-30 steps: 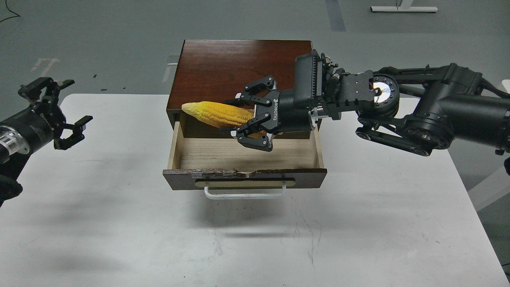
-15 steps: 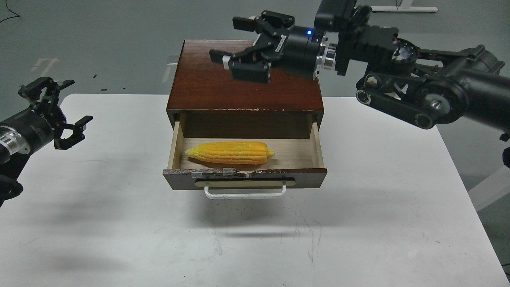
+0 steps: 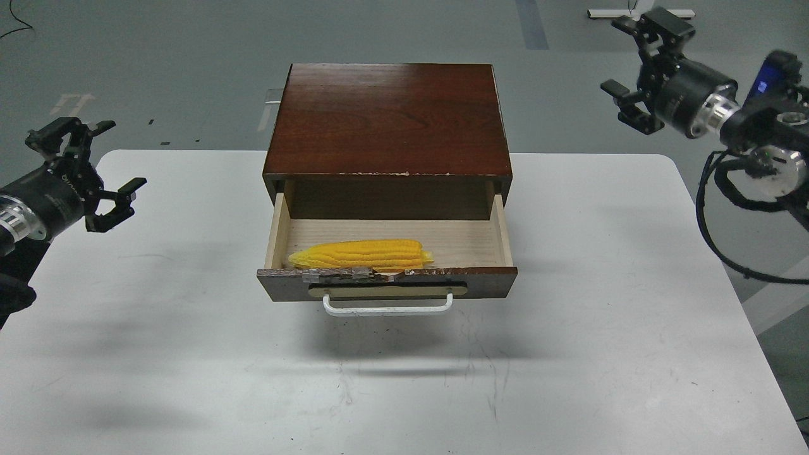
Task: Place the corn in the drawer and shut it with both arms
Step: 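Withdraw the right gripper up and away from the drawer, then bring the left gripper to the front of the drawer below the handle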
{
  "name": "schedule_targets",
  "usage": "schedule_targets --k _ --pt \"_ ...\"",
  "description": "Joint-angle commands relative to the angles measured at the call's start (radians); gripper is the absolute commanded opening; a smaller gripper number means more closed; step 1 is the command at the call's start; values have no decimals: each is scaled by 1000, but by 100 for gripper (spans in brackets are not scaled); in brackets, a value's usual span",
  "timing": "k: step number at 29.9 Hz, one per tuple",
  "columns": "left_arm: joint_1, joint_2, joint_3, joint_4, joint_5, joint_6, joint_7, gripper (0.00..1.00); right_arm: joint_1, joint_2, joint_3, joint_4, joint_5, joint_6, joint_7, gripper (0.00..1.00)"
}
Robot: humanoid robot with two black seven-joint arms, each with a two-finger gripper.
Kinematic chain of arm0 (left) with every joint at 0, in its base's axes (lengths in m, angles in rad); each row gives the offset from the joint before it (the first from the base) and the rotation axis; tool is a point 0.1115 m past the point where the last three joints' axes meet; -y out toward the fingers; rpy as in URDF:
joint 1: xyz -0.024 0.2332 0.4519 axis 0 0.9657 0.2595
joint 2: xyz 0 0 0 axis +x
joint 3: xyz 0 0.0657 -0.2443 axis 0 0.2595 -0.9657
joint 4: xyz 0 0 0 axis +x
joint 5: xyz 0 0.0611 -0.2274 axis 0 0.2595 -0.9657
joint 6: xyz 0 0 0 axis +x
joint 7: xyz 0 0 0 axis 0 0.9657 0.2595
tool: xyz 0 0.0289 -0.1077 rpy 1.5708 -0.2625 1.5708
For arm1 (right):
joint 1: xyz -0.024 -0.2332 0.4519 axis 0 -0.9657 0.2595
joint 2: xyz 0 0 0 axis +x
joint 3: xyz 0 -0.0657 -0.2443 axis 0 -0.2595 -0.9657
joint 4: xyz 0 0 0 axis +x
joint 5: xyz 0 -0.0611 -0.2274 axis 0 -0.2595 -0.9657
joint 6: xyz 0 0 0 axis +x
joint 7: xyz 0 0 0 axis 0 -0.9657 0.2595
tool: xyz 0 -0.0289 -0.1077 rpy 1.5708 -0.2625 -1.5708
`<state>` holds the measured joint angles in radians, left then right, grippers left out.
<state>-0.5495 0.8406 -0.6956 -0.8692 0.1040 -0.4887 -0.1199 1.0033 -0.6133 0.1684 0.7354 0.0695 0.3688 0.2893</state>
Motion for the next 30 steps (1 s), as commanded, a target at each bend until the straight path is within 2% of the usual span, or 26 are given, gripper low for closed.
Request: schedule_targets --k 1,3,4,5,7,8,9,11,13,14,15,16,18,19,20,21,22,25,30 --pt "-7 0 4 -1 6 0 -7 98 -107 -6 121 13 62 1 1 100" --pt "-12 2 7 -5 19 0 -38 98 -153 -5 193 13 67 2 -1 100" --pt "-13 5 10 -11 61 0 -78 98 -175 -3 219 13 67 1 -1 100" --pt "-17 6 5 -17 148 0 -145 98 -186 0 229 13 67 -1 1 100" --pt "-24 20 1 -40 262 30 -248 98 -193 1 230 15 67 -2 1 100" --pt "-45 44 5 -83 398 97 -369 98 -204 3 232 13 67 -4 1 100" --pt "-56 58 7 -111 469 131 -369 98 -212 4 232 13 67 -4 2 100" --pt "-76 110 -8 -218 719 278 -369 98 -232 6 232 13 66 -4 4 100" --pt "-96 138 -12 -266 799 356 -369 98 -241 6 230 13 64 -4 5 100" --pt "-131 165 -12 -308 848 422 -369 97 -249 4 230 12 62 -4 7 100" --pt "-153 178 -7 -332 865 446 -369 96 -252 4 230 12 62 -4 7 100" --pt "-188 190 -4 -384 896 459 -369 90 -258 1 227 10 61 -4 7 100" --pt "-216 196 5 -480 953 455 -369 65 -265 -2 223 9 61 -4 8 100" --pt "-219 196 7 -567 1006 452 -369 50 -273 -2 223 7 61 -4 8 100" --pt "-219 196 7 -568 1007 452 -369 49 -273 -2 223 7 61 -4 8 100" --pt "-218 193 7 -653 1083 452 -369 31 -281 -2 220 7 59 -5 10 100" --pt "-218 180 10 -722 1182 452 -369 0 -288 -2 220 7 59 -5 10 100" --pt "-210 134 39 -858 1460 449 -369 0 -311 3 218 4 56 -5 11 100" --pt "-222 77 186 -895 1722 437 -369 0 -331 0 215 -4 50 -5 11 100"
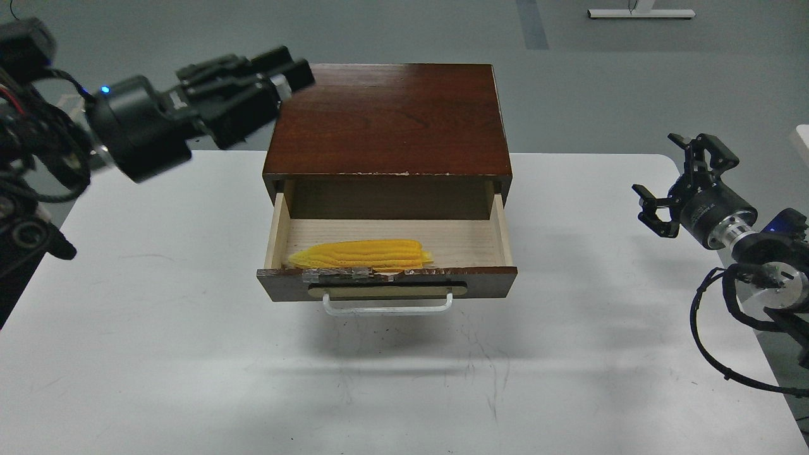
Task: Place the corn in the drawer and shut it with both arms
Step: 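Bring the left gripper to the front of the drawer below the handle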
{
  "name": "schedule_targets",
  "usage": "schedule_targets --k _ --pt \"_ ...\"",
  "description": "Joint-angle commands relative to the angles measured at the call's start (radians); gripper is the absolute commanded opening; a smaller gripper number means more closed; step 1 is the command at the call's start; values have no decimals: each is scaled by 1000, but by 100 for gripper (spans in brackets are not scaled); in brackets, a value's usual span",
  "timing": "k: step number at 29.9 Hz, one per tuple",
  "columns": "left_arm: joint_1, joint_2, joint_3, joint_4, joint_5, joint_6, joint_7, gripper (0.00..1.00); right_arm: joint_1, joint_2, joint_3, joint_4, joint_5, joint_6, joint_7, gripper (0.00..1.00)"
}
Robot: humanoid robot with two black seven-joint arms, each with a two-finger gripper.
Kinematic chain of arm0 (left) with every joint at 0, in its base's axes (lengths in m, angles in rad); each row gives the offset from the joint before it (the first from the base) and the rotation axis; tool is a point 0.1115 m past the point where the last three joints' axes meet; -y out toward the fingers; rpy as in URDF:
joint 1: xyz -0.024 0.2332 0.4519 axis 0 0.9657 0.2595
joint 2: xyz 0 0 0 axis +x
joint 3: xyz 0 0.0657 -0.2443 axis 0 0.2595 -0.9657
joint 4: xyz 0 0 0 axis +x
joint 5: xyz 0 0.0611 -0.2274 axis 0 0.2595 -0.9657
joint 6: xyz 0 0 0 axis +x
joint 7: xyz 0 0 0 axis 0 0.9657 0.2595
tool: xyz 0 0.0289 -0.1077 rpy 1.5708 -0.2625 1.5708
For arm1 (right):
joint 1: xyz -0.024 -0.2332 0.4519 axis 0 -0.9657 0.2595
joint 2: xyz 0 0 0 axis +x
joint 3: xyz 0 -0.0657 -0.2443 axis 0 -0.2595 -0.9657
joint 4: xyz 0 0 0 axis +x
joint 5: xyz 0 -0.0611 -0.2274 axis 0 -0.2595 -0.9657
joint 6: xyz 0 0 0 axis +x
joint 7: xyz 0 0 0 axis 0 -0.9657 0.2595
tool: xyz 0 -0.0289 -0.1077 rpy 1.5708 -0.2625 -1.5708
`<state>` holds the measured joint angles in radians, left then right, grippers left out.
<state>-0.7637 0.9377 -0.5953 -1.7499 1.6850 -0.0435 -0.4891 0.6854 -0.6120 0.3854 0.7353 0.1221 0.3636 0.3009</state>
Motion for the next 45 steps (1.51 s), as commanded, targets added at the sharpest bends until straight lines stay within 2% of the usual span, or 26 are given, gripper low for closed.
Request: schedule_targets --k 1,6,12,15,24,27,28,31,45 --pt "-20 -30 124 -14 183 -9 0 0 -24 -3 -2 -4 -4 0 0 100" --pt "-25 -76 167 -14 303 4 0 0 -47 0 -2 -48 -6 6 1 100" --pt "-20 -97 169 -16 326 59 0 0 -60 9 -10 -143 -6 12 1 100" --pt "-14 -111 178 -16 326 99 0 0 -60 9 -17 -148 -6 12 1 100" --pt "-5 -80 291 -14 323 117 0 0 -60 11 -39 -148 -7 12 1 100" --pt "14 -63 337 -14 326 230 0 0 -60 11 -39 -157 -7 12 1 100" --pt "20 -62 353 -14 329 297 0 0 -60 11 -39 -157 -7 12 1 100" --pt "26 -56 380 -14 346 362 0 0 -60 14 -40 -162 -7 12 1 100" --pt "76 -70 442 44 497 366 0 0 -60 49 -56 -200 -9 11 1 100"
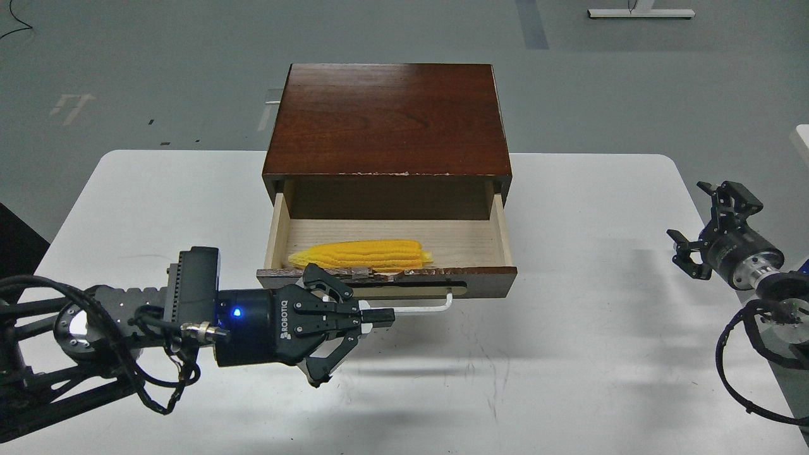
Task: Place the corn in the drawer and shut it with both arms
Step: 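Bring the left gripper to the front of the drawer below the handle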
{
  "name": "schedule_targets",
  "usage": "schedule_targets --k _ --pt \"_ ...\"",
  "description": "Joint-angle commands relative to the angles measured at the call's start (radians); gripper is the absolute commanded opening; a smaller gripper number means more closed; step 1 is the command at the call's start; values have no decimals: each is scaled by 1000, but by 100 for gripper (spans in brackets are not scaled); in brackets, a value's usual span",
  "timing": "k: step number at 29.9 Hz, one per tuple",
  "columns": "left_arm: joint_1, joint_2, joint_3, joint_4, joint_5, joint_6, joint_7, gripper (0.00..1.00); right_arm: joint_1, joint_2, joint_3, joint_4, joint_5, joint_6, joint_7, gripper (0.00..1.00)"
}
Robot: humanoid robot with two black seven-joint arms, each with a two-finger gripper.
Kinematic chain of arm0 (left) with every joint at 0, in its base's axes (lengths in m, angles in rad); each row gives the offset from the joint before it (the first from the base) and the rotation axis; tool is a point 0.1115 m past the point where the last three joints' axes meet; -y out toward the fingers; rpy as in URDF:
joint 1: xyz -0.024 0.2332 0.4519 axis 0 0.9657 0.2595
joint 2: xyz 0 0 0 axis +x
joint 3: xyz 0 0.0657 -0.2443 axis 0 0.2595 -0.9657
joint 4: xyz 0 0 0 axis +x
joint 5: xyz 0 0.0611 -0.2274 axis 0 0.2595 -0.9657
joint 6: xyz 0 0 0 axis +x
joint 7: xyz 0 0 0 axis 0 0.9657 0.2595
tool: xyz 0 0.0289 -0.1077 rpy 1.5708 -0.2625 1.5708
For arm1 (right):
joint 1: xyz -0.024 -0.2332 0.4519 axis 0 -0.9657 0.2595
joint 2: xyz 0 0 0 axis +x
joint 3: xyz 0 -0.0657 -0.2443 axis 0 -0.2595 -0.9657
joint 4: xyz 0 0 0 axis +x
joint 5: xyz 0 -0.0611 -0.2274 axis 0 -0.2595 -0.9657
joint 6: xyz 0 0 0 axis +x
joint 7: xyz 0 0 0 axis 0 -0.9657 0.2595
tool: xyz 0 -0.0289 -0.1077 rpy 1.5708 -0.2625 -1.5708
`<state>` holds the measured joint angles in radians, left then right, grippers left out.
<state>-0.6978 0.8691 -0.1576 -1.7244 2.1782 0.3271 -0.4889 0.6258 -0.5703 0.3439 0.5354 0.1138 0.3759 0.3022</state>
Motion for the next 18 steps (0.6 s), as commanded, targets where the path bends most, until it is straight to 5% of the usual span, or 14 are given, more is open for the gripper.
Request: schedule_targets --k 1,9,18 --pt "14 -1 4 28 3 -13 0 0 0 7 -22 0 0 -3 0 100" --pt "23 13 6 54 3 -97 0 0 0 35 -26 -43 0 -3 0 100" --pt "76 34 4 43 3 -97 0 0 0 40 -26 -66 0 -3 0 100"
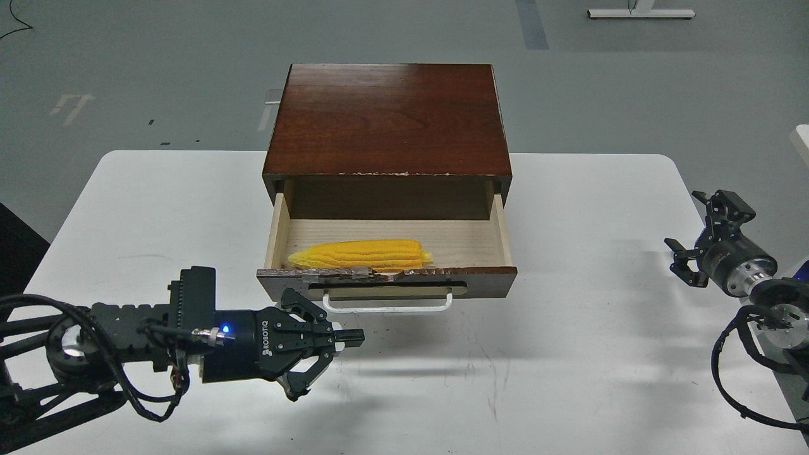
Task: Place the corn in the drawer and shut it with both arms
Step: 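Bring the left gripper to the front of the drawer below the handle, then position the left gripper against the drawer front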
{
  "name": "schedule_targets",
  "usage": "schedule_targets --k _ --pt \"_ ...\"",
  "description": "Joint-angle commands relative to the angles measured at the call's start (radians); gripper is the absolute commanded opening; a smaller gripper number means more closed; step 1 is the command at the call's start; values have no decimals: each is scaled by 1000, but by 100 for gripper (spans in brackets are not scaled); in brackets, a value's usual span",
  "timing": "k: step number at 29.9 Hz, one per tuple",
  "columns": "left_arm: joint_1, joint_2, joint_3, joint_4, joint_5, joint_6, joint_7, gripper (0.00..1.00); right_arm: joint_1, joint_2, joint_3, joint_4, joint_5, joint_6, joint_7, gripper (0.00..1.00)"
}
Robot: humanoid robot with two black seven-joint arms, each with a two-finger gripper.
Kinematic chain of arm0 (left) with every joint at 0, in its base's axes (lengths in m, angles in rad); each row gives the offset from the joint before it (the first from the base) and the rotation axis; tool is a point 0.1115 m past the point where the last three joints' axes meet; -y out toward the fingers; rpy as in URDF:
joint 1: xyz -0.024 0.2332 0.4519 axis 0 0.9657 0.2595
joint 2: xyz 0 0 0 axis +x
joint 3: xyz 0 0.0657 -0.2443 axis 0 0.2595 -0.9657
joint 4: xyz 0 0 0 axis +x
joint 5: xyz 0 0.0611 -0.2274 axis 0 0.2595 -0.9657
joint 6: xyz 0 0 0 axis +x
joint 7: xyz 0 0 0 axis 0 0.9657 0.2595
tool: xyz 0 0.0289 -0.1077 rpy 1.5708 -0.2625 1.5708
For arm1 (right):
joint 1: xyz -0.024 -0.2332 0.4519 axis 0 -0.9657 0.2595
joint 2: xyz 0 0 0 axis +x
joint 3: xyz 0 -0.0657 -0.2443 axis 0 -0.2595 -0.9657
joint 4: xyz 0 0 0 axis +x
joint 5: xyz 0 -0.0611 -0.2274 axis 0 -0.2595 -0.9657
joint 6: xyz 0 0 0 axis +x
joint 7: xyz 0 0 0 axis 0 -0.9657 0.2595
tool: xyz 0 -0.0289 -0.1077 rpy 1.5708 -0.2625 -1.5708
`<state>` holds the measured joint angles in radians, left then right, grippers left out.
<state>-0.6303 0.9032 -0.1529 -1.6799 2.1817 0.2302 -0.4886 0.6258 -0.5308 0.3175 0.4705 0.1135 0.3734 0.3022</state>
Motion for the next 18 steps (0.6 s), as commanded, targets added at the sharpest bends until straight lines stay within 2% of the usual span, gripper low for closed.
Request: schedule_targets --k 1,11,18 --pt "11 -3 0 0 0 0 0 0 0 2 0 -1 0 -1 0 100" --pt "21 -35 -5 11 0 -2 0 0 0 31 -32 -41 0 -1 0 100" --pt "24 -76 -19 62 0 -2 0 0 -1 32 -34 -52 0 -1 0 100"
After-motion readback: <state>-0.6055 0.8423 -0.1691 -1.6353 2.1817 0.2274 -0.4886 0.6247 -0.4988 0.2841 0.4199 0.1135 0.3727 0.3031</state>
